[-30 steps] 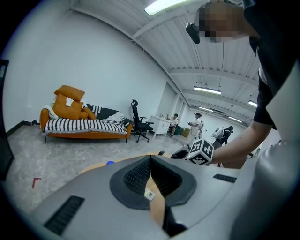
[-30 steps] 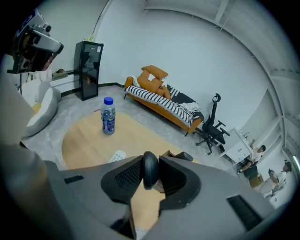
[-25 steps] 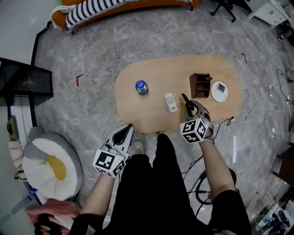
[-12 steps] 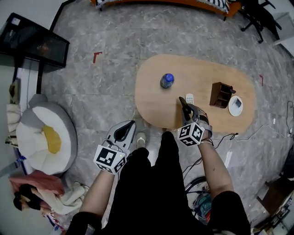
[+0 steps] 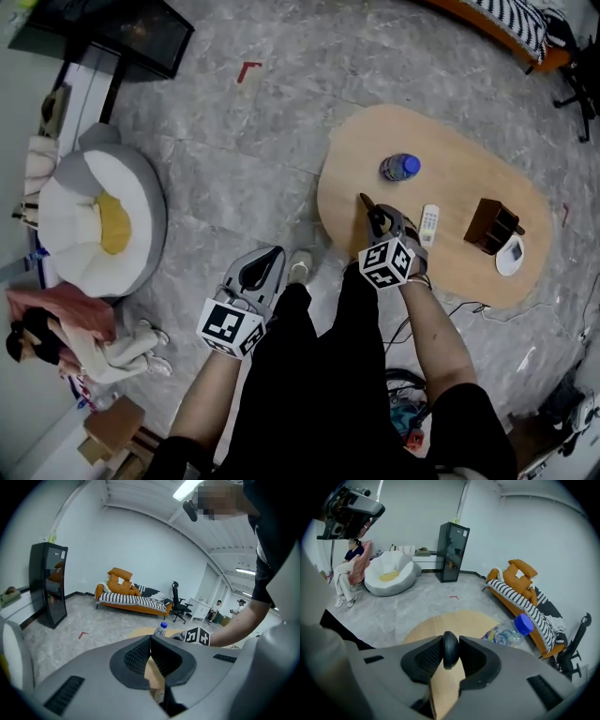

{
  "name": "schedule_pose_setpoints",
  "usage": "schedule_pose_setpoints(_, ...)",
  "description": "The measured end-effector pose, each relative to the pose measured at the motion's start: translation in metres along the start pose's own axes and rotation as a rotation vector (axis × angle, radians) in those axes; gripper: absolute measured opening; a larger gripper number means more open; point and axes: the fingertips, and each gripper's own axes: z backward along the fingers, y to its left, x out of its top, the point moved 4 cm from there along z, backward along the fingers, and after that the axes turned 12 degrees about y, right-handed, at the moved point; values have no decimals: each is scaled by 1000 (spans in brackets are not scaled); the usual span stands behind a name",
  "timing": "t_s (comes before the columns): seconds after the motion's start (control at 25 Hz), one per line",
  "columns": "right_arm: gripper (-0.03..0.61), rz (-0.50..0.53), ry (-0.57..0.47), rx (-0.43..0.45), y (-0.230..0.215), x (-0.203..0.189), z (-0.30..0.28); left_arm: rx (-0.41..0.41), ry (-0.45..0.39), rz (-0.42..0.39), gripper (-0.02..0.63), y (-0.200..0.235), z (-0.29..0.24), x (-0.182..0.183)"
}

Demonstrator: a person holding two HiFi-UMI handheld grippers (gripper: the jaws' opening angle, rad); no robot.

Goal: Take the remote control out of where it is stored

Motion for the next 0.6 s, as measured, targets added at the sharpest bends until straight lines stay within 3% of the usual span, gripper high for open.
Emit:
schedule_pose_setpoints(0.24,106,70,-13,40,16,28,-30,54,-2,58,8,19,9,-15)
schedule_pose_setpoints(0.6,106,-31,-42,60,18,25,-42,54,26,90,8,30,9,-30)
